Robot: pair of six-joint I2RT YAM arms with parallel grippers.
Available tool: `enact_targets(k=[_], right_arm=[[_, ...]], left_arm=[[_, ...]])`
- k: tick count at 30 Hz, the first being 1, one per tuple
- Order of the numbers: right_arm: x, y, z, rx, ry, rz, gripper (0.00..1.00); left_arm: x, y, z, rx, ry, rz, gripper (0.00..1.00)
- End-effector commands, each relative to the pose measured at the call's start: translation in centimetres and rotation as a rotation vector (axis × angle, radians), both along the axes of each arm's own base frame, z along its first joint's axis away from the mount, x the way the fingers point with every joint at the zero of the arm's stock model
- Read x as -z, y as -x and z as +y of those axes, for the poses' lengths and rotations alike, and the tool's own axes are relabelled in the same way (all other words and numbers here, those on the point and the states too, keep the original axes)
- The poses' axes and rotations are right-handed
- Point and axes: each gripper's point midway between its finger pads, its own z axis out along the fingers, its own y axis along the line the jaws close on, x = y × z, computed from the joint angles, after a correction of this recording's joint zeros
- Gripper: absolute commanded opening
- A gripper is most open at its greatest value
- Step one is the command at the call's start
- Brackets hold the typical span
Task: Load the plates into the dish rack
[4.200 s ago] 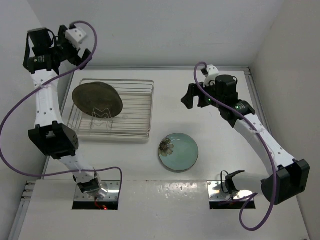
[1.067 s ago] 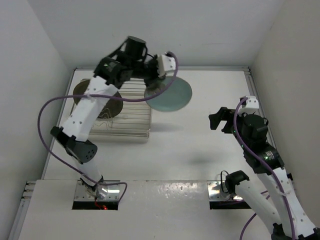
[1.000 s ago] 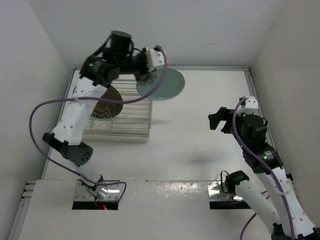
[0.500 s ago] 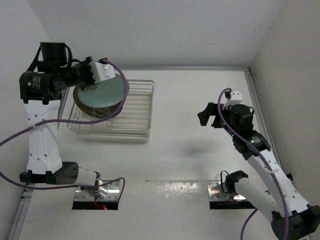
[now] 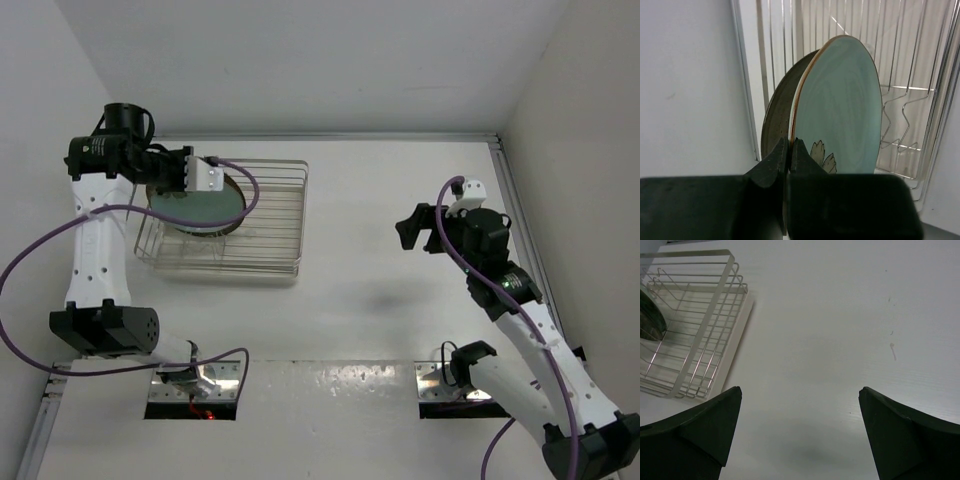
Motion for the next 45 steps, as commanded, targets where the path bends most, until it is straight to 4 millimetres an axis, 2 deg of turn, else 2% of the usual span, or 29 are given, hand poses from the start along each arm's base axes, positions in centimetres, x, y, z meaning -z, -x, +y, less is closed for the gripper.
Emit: enact_targets(k=[1, 8, 11, 13, 17, 19, 23, 27, 31, 32, 35, 38, 41, 42, 45], right_arm=[[-1.7, -0.4, -0.5, 0.016, 0.012, -0.063, 0.99], [-1.7, -0.7, -0.3, 0.023, 0.002, -0.052, 0.99], [-1.8, -0.9, -0.2, 0.026, -0.01, -0.048, 0.99], [-1.7, -1.0, -0.2, 0.029, -0.013, -0.046, 0.99], [-1.9, -1.2, -0.1, 0.028, -0.011, -0.049, 0.99], [-2.0, -1.3, -0.1, 0.027, -0.008, -0.05, 0.99], [-2.2, -1.3, -0.1, 0.025, -0.001, -0.048, 0.99], [-2.1, -1.2, -0.3, 0.031, 0.001, -0.047, 0.99], [-2.0, -1.2, -0.5, 0.038, 0.007, -0.048, 0.99], [-2.1, -1.2, -0.4, 0.037, 0.005, -0.054, 0.99], [-2.4, -1.3, -0.3, 0.031, 0.003, -0.057, 0.99], [-2.6, -1.3, -0.3, 0.031, 0.007, -0.06, 0.99], [-2.2, -1.3, -0.4, 0.034, 0.007, -0.052, 0.99], [-2.2, -1.2, -0.4, 0.034, 0.005, -0.05, 0.99], [-1.8, -1.2, -0.4, 0.038, 0.005, -0.04, 0.99]], left_arm=[[-2.5, -0.7, -0.9, 0.169, -0.081, -0.196, 0.0], [-2.7, -1.5, -0.9, 0.25, -0.163, -0.262, 0.0], [-2.2, -1.6, -0.7, 0.267, -0.186, -0.257, 0.0], [-0.9, -1.6, -0.4, 0.265, -0.2, -0.224, 0.0], [-0.1, -1.6, -0.1, 0.274, -0.224, -0.21, 0.0], [0.3, -2.2, 0.2, 0.268, -0.236, -0.207, 0.0], [-0.1, -3.5, 0.8, 0.249, -0.27, -0.245, 0.0], [0.4, -3.4, 0.8, 0.252, -0.265, -0.223, 0.0], [2.9, -3.7, 1.2, 0.251, -0.281, -0.181, 0.0], [4.2, -3.7, 1.5, 0.246, -0.29, -0.152, 0.0], [5.7, -4.3, 1.9, 0.244, -0.295, -0.152, 0.0], [5.7, -4.9, 2.2, 0.236, -0.294, -0.175, 0.0], [6.5, -4.6, 2.0, 0.235, -0.275, -0.154, 0.0], [7.7, -4.3, 2.0, 0.239, -0.268, -0.123, 0.0], [8.4, -4.8, 2.3, 0.184, -0.246, -0.114, 0.04]])
